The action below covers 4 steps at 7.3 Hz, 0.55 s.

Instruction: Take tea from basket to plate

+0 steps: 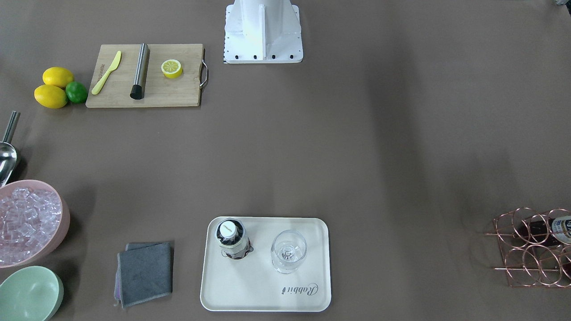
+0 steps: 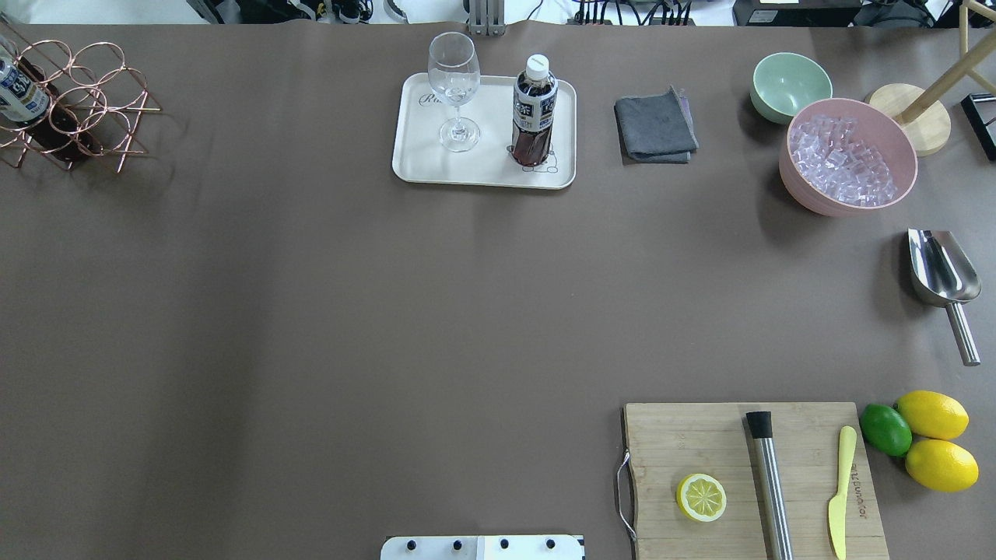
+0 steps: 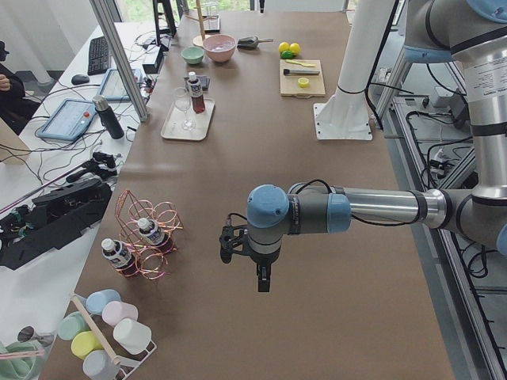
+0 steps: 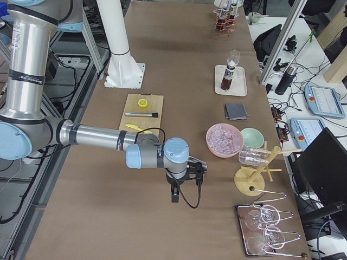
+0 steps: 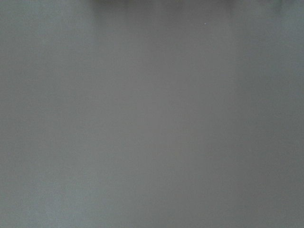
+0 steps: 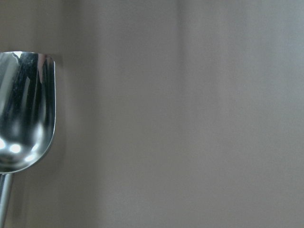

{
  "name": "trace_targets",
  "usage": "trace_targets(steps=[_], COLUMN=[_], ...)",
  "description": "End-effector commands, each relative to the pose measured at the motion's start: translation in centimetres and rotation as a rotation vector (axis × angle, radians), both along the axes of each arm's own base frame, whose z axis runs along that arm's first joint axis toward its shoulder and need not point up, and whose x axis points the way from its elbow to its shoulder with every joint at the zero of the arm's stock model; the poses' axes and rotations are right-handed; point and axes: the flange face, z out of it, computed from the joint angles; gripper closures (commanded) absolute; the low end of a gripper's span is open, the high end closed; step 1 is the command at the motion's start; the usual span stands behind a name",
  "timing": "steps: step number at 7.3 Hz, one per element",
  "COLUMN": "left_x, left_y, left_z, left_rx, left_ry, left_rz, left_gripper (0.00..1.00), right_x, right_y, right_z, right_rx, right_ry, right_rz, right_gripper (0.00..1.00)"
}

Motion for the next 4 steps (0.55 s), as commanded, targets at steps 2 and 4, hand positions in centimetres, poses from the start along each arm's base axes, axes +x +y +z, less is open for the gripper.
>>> trace_targets(steps=[2,4], left_x=[-0.2,-0.6], left_y=[0.2,-0.5], left_z=[1.1,0.0], left_rx=[-0.017,0.010], left_ry=[0.002,-0.001], left_rz=[-0.008,-0.016], left_gripper=[0.02,0.02], right_x=[0.1,0.2], right_y=[0.0,0.0], right_z=[0.1,0.0], right_rx=[-0.001,0.001], right_ry=[0.001,0.001], right_rz=[0.002,0.004], right_gripper=[0.00,0.00])
